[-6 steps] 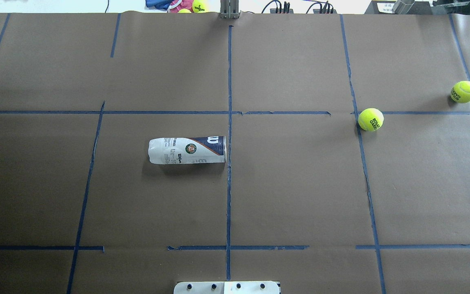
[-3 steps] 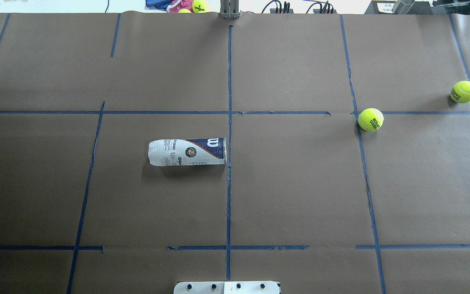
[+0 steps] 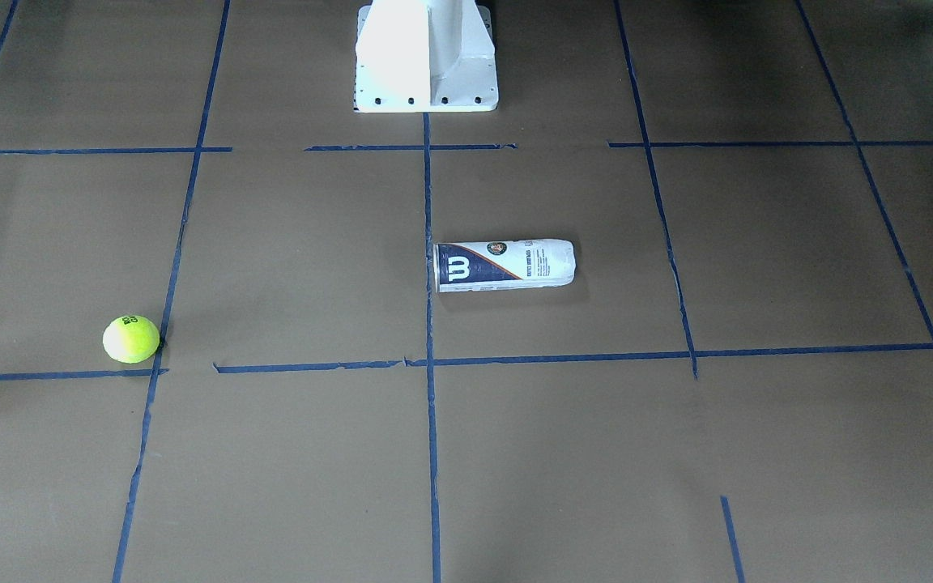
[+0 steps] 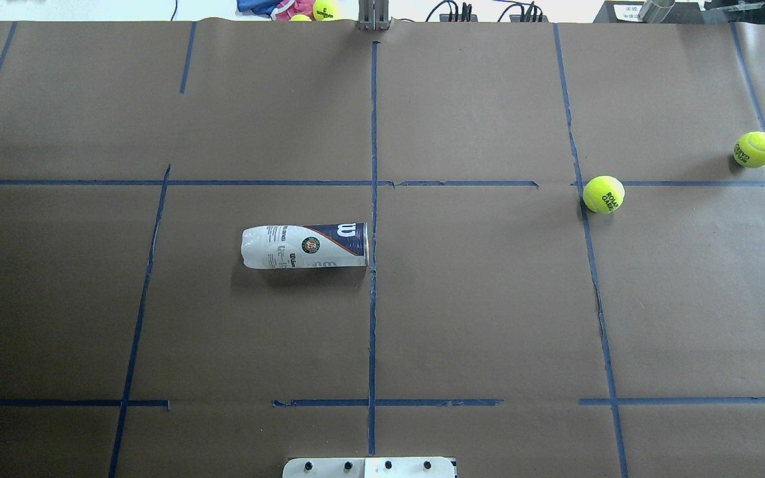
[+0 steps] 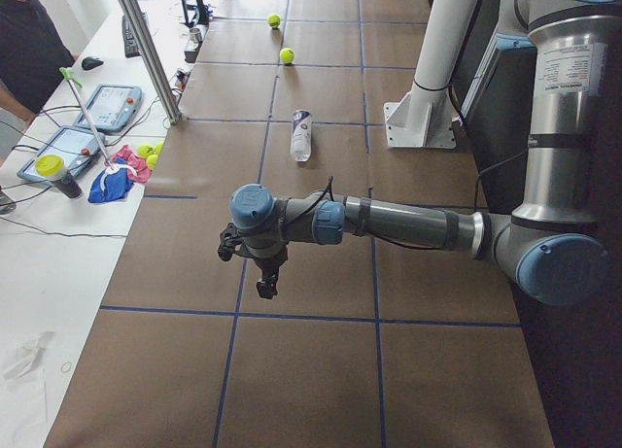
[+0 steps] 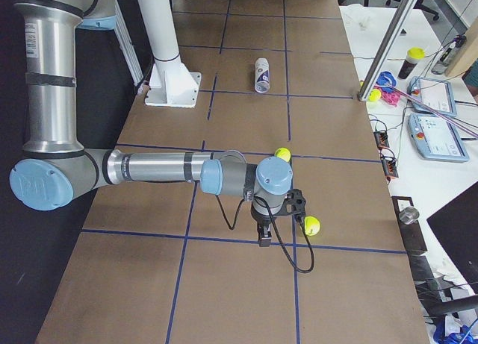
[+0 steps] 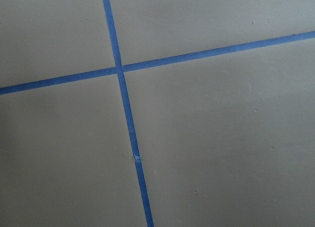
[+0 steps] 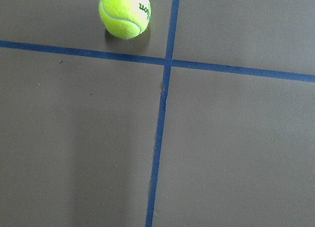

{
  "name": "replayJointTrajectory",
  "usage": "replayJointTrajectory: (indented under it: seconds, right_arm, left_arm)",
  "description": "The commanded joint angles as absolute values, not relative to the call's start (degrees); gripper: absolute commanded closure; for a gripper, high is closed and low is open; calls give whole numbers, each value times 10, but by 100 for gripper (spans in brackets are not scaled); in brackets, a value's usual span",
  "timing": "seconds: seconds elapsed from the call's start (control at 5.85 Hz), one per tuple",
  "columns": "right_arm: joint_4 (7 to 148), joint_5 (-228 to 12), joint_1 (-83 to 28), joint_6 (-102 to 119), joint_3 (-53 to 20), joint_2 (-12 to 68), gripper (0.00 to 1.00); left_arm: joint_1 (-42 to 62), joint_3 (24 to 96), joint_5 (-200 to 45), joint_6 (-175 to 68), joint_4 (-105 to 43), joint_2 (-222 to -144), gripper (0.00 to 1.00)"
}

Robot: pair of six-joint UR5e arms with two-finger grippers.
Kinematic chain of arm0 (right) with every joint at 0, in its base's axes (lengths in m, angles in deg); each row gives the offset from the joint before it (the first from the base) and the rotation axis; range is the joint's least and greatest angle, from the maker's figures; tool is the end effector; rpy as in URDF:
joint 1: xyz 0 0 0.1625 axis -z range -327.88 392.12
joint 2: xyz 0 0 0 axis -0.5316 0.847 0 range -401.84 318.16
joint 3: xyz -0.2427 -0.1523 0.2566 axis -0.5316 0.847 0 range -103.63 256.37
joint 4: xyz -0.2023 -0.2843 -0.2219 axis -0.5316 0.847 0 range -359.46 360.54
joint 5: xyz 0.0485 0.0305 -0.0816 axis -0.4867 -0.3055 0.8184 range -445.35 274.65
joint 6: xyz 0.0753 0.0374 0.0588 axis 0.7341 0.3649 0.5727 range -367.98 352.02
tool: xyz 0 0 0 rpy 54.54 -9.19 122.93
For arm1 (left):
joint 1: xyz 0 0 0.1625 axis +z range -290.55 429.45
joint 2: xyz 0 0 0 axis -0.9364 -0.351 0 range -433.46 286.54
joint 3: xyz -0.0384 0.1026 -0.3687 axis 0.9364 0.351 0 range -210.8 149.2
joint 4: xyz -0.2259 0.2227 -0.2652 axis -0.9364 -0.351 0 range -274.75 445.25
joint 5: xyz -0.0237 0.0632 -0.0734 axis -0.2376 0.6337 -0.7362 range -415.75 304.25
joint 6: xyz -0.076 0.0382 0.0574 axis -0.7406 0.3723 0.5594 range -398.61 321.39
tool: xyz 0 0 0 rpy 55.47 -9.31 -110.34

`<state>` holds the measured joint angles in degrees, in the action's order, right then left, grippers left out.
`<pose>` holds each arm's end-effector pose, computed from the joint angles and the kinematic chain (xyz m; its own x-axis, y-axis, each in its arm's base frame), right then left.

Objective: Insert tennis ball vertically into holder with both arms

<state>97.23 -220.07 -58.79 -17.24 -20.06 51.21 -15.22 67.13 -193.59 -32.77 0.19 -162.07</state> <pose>0.0683 -0.4645 0.6020 0.7031 -0.1096 0.7026 0.0987 0.9935 0.0563 -0.0123 -0.4844 0.5685 0.6535 0.1837 -0.7343 -0.1600 0.9817 0.1032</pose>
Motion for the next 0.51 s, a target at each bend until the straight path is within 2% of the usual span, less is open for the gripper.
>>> replayJointTrajectory:
  seconds: [0.0, 0.34]
  right_arm:
    - [972, -2208, -588, -172, -199, 516, 0]
    - [971, -2211, -586, -172, -204, 514, 0]
  left_arm:
    - [-153, 672, -1936, -328, 0, -1617, 0]
    - [-153, 675, -1938, -328, -1, -1616, 0]
